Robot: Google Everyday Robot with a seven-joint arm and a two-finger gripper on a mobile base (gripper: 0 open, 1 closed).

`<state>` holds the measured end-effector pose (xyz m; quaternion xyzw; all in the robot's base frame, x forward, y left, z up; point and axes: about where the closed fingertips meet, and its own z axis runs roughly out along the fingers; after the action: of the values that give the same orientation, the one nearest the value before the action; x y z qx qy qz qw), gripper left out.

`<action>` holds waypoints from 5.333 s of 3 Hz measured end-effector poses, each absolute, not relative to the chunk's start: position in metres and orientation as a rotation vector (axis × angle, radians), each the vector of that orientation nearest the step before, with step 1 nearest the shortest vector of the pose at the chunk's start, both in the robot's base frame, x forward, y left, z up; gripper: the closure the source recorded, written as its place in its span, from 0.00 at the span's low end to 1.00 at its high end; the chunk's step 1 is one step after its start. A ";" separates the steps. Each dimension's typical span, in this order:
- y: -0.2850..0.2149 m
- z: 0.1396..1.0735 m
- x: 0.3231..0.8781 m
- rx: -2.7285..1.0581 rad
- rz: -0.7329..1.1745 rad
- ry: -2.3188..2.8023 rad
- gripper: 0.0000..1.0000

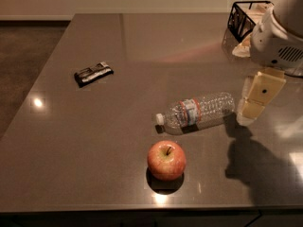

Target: Move water bottle near rxbar chocolate

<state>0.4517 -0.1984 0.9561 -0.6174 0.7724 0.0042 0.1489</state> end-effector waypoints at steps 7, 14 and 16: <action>-0.149 0.865 0.506 -2.008 0.097 2.136 0.85; 0.029 0.868 0.657 -2.107 0.166 1.998 0.59; 0.040 0.860 0.666 -2.094 0.190 1.987 0.13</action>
Offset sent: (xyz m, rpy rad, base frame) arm 0.0081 0.0411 -0.1088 0.0134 0.1077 0.1350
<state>0.6659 0.0404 0.8599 -0.7184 0.6815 0.0651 0.1239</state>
